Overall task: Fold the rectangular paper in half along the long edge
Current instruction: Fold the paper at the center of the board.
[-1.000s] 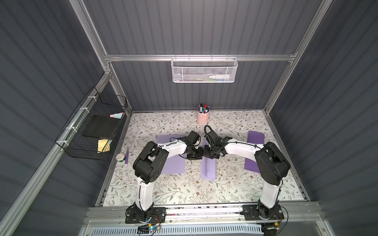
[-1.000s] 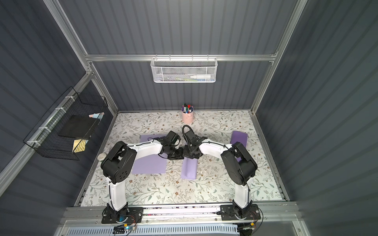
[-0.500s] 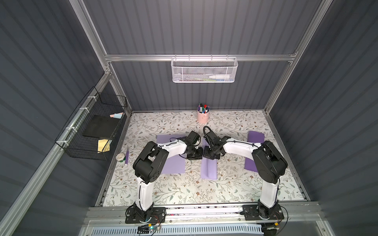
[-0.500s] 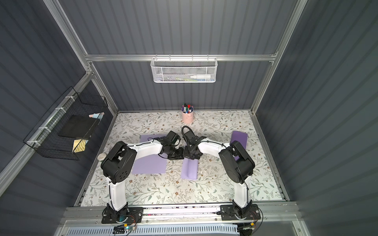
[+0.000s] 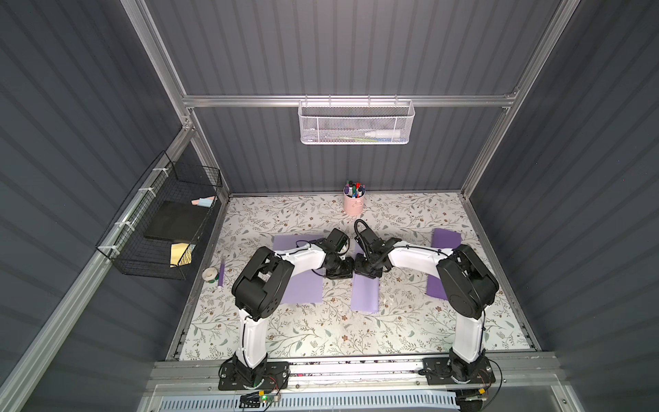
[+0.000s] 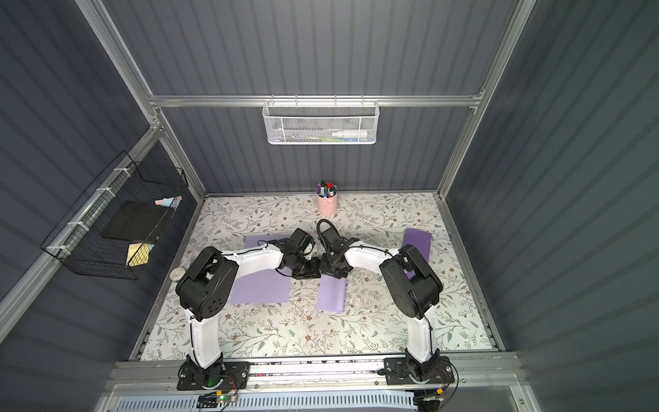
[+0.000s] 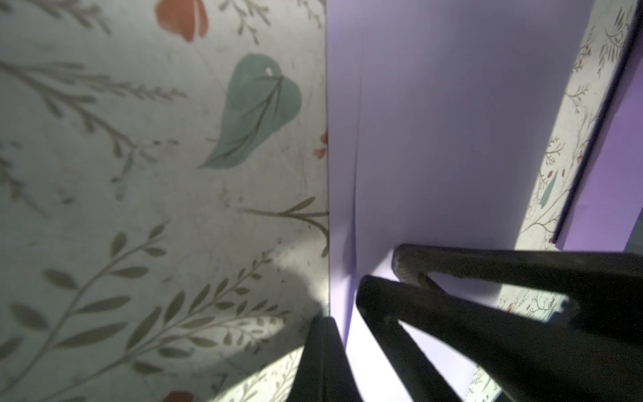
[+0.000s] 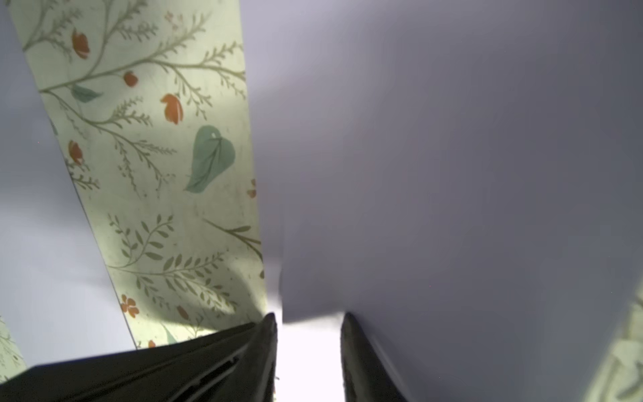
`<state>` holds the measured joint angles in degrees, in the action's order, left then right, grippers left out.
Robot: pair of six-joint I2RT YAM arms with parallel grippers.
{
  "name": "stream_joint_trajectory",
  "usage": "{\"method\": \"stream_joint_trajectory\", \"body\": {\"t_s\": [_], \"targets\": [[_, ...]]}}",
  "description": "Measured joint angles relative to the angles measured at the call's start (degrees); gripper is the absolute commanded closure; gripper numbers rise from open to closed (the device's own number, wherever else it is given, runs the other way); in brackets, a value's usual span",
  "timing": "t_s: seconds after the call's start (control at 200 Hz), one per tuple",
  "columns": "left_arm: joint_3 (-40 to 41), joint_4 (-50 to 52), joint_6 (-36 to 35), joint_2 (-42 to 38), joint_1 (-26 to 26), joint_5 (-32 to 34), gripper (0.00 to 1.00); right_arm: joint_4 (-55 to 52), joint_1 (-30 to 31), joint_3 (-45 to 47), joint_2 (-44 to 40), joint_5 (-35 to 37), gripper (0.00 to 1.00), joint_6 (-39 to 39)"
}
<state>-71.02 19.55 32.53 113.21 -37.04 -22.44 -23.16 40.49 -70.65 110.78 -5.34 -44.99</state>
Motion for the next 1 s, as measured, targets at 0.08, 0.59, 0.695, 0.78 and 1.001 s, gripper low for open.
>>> {"method": "stream_joint_trajectory", "body": {"t_s": [0.08, 0.59, 0.695, 0.78, 1.001], "targets": [[-0.02, 0.09, 0.0, 0.0, 0.04, 0.0, 1.0, 0.87, -0.22, 0.31, -0.2, -0.13, 0.54, -0.17], [0.9, -1.25, -0.04, -0.42, -0.04, -0.7, 1.0, 10.34, -2.75, 8.33, -2.99, -5.53, 0.97, -2.21], [1.75, -2.12, -0.02, -0.76, -0.04, -1.79, 1.0, 11.45, -3.08, 8.98, -3.15, -6.47, 1.0, -2.36], [2.05, -2.69, 0.0, -0.79, 0.0, -2.64, 1.0, 12.2, -3.17, 9.42, -3.26, -6.99, 1.0, -2.36], [2.1, -3.19, 0.02, -0.87, 0.07, -3.98, 0.99, 13.25, -3.45, 9.88, -3.28, -8.13, 1.0, -2.34]]}}
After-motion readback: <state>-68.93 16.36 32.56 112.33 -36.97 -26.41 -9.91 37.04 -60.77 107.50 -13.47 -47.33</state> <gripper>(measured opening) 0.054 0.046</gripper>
